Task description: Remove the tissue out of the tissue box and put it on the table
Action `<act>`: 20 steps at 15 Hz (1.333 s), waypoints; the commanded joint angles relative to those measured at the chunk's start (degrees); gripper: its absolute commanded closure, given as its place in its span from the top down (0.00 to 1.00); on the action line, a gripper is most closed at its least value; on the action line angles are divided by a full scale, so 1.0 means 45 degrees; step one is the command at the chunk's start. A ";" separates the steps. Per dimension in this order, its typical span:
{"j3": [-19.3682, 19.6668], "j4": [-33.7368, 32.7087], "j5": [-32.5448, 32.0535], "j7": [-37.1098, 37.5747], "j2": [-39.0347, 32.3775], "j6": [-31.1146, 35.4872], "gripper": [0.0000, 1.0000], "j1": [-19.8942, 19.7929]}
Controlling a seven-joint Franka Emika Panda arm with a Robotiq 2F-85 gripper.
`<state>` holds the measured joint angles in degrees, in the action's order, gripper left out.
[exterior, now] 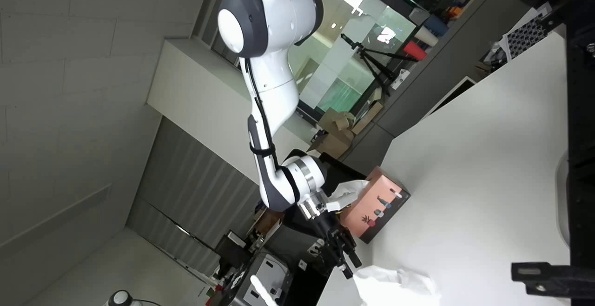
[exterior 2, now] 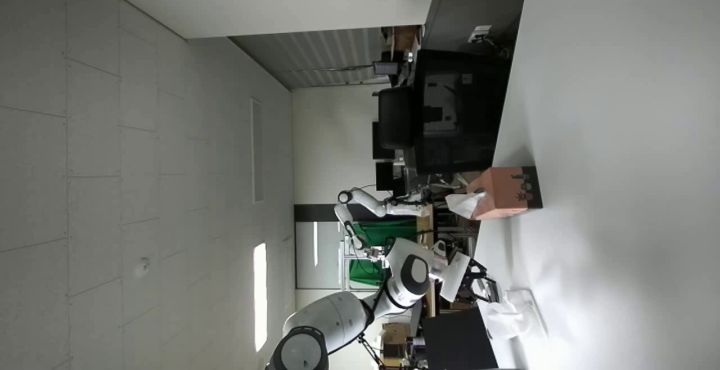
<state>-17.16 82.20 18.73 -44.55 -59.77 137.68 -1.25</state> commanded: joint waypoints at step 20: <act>-0.0744 0.0486 -0.1218 -0.0116 0.0262 0.2449 1.00 -0.0321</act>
<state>-19.56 84.62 14.87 -46.07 -58.17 148.64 -1.97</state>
